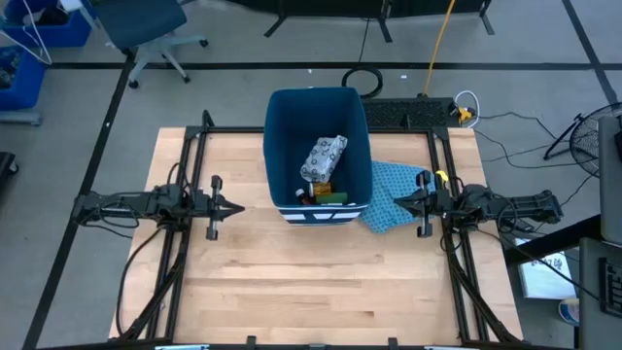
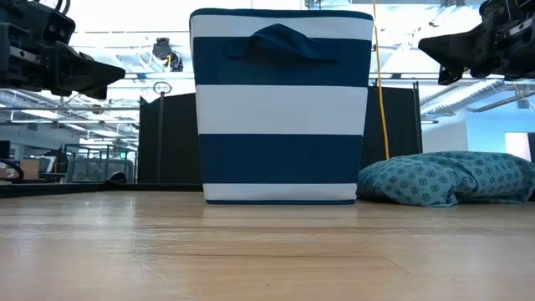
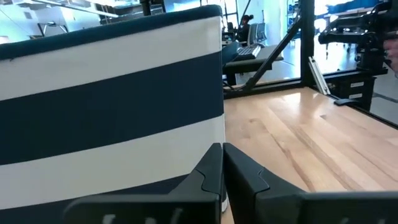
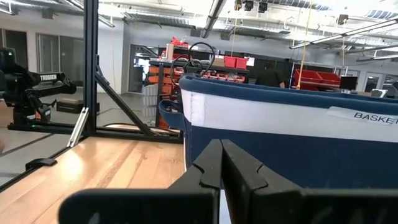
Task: Pick & place medical supplies in basket/bin
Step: Return to Home Position
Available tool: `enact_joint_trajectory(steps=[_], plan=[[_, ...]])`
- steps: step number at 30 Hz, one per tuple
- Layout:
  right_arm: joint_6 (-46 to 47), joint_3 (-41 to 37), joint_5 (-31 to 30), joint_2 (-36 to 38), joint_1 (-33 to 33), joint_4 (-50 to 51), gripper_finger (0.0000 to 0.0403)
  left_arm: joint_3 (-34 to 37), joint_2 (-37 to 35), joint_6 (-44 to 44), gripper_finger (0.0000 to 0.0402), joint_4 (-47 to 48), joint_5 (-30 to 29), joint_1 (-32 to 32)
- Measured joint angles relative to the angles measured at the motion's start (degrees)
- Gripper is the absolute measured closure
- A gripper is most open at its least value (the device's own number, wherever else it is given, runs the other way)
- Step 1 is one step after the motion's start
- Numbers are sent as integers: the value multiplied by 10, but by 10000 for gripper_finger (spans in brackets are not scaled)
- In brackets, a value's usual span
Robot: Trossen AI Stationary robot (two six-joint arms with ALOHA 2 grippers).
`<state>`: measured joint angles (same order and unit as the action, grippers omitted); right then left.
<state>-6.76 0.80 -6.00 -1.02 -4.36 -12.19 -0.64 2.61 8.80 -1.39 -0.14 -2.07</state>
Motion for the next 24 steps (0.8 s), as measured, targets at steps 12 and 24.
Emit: enact_joint_trajectory(steps=[12, 24], plan=[[-1, 0, 0, 0, 0, 0, 403, 0, 0, -1, 372, -2, 0, 0], [-1, 0, 0, 0, 0, 1, 403, 0, 0, -1, 344, -3, 0, 0]])
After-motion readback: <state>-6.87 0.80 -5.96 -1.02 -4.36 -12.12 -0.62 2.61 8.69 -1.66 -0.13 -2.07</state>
